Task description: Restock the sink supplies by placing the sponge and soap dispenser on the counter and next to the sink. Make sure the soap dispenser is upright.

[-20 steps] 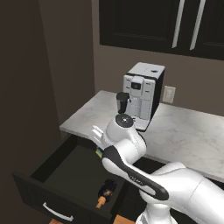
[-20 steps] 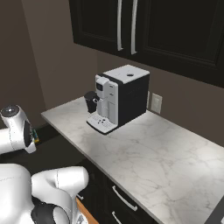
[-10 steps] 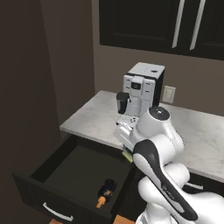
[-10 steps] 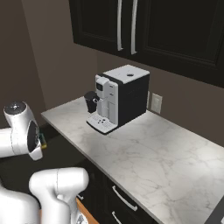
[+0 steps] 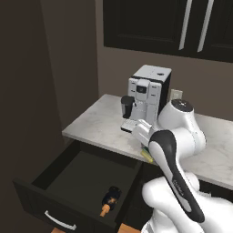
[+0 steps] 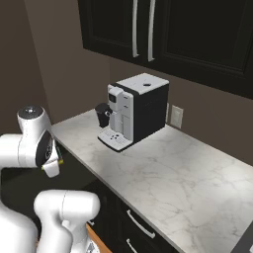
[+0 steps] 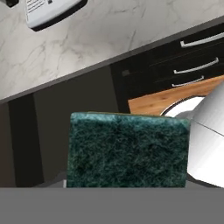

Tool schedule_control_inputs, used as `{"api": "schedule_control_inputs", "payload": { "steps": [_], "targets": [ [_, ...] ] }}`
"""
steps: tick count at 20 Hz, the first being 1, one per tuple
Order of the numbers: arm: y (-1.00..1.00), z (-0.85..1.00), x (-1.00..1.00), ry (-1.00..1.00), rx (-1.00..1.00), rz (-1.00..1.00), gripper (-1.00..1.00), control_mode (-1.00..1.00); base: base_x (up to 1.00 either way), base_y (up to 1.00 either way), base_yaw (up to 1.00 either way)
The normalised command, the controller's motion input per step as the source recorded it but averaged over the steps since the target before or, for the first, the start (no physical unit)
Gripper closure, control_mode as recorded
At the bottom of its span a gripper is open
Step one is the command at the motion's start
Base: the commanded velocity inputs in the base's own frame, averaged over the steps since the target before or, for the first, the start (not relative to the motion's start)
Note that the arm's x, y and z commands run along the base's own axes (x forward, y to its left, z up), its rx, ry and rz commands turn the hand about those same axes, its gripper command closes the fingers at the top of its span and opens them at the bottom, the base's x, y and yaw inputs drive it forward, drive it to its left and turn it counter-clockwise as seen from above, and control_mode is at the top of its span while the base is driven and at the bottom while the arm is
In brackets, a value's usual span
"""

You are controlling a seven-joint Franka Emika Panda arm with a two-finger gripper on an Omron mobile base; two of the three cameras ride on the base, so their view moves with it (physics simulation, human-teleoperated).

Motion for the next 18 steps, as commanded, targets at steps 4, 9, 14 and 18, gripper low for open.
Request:
{"api": "schedule_control_inputs", "payload": {
  "steps": [4,9,14,18],
  "targets": [
    [0.0,-0.06,0.0,0.01,0.0,0.0,1.0,-1.0,0.0,0.0,0.0],
    [-0.01,0.0,-0.24,-0.05,0.0,-0.05,1.0,1.0,-0.31,0.01,-0.15],
    [0.0,0.0,0.0,0.0,0.0,0.0,1.0,1.0,-0.75,0.0,-0.56],
    [0.0,0.0,0.0,0.0,0.0,0.0,1.0,1.0,-0.43,-0.02,-0.76]
  ]
}}
